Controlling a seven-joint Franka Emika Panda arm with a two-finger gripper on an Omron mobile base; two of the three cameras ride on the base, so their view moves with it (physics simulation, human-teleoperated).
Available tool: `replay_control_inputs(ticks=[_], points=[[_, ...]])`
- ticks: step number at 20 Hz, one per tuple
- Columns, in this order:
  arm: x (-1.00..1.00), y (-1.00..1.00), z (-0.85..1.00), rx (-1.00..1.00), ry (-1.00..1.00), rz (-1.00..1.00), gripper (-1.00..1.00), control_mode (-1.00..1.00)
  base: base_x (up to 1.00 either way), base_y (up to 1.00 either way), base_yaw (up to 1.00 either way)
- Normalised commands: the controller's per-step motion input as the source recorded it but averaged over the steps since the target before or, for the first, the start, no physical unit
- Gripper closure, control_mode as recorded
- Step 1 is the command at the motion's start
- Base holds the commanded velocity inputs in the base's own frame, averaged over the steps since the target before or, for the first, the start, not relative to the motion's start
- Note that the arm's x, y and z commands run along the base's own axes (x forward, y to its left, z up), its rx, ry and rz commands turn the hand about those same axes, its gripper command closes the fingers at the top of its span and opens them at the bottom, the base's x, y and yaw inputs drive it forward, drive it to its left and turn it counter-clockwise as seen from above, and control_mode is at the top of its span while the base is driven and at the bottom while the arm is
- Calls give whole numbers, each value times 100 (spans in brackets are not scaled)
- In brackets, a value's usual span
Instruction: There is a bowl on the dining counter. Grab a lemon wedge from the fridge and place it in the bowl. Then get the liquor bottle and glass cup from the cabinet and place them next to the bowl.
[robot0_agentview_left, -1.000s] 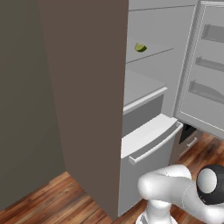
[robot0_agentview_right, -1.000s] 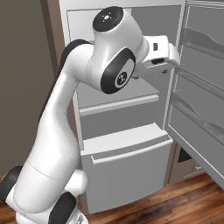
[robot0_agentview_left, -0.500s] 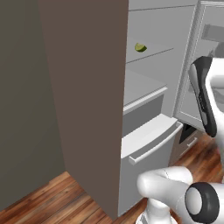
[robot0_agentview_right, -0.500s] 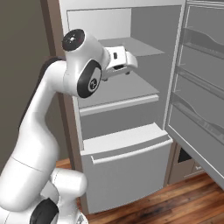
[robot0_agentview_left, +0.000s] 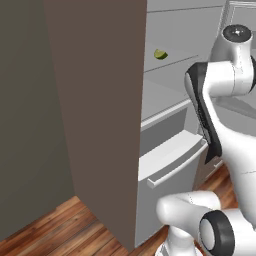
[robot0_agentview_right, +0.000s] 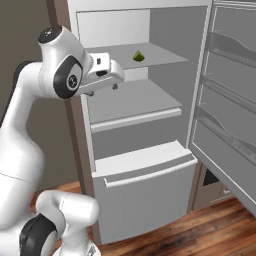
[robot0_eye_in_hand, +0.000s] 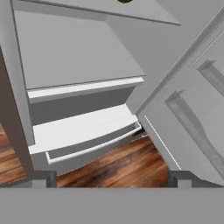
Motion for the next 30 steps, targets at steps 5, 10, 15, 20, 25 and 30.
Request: replay_control_inputs(ticks=[5, 10, 15, 20, 25, 30], points=[[23, 44, -22, 13, 20, 0, -100, -100, 0, 0, 0], [41, 22, -34, 6, 13, 0, -100, -100, 0, 0, 0], [6, -3, -8, 0, 0, 0, -100, 100, 0, -7, 0], [0, 0, 0, 0, 0, 0, -100, 100, 0, -88, 3], [0, 0, 0, 0, 0, 0, -100, 100, 8, -100, 22], [0, 0, 0, 0, 0, 0, -100, 100, 55, -36, 46]])
